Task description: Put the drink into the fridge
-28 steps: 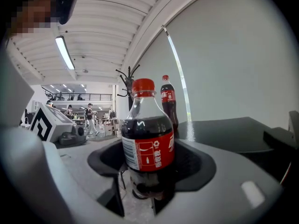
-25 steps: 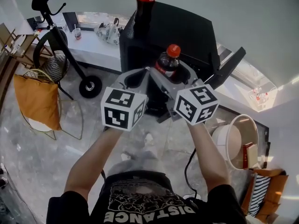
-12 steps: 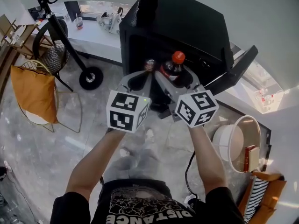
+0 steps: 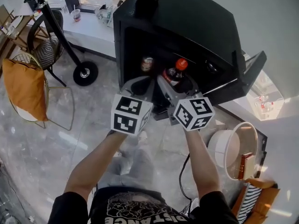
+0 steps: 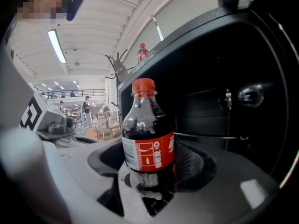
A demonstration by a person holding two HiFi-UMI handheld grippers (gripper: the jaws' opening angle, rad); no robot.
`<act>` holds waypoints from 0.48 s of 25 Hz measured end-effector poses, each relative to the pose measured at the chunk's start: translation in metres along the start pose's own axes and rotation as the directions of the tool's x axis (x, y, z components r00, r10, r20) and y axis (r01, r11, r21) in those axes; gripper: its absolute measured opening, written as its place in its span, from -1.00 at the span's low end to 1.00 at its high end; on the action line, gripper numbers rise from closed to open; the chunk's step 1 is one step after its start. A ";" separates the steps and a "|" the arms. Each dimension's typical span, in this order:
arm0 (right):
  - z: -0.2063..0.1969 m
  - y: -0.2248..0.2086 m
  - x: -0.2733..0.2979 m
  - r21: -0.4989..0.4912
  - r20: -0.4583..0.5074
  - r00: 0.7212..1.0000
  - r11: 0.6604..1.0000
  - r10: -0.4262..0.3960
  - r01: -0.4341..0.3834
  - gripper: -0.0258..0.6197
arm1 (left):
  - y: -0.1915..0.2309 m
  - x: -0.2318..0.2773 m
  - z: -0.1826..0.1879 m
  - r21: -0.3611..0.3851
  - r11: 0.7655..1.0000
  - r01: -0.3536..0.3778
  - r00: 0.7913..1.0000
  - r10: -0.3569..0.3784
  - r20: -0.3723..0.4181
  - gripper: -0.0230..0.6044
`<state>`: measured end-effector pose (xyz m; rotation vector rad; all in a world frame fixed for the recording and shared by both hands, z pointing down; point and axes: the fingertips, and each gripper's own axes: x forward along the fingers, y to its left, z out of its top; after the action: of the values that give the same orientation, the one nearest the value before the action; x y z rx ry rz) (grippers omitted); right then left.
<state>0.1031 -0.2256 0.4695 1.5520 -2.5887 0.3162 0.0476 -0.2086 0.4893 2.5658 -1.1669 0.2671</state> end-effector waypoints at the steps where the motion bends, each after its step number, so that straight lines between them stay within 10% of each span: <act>1: -0.006 -0.004 0.002 -0.009 -0.003 1.000 1.000 -0.008 0.008 0.06 | 0.000 0.005 -0.004 -0.002 1.000 0.000 1.000 0.000 -0.001 -0.92; 12: -0.075 -0.052 0.036 0.003 -0.023 0.997 0.997 -0.074 0.074 0.06 | 0.010 0.058 -0.050 -0.002 1.000 0.007 1.000 -0.007 -0.020 -0.92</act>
<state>0.1307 -0.2623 0.5562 1.6318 -2.5077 0.3303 0.0758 -0.2381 0.5556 2.5592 -1.1502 0.2897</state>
